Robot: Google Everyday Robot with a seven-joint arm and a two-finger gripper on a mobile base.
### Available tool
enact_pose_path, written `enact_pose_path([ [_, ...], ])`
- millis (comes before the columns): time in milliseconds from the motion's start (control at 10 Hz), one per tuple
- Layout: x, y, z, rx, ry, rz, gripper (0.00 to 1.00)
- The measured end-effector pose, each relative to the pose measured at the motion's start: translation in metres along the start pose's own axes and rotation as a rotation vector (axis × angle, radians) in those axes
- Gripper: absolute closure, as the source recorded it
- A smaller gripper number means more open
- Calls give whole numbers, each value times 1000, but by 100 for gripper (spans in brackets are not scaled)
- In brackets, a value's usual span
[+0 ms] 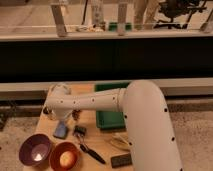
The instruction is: Place sponge in table surface
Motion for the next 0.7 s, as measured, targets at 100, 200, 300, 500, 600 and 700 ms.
enact_pose_path([
  [100, -1, -2, 4, -20, -6, -27, 20],
  [200, -2, -3, 8, -36, -12, -49, 20],
  [300, -3, -4, 14, -56, -20, -81, 20],
  [500, -2, -4, 22, -83, -34, -113, 20],
  [600, -2, -4, 27, -96, -41, -127, 22],
  [700, -2, -4, 32, -110, -49, -137, 30],
])
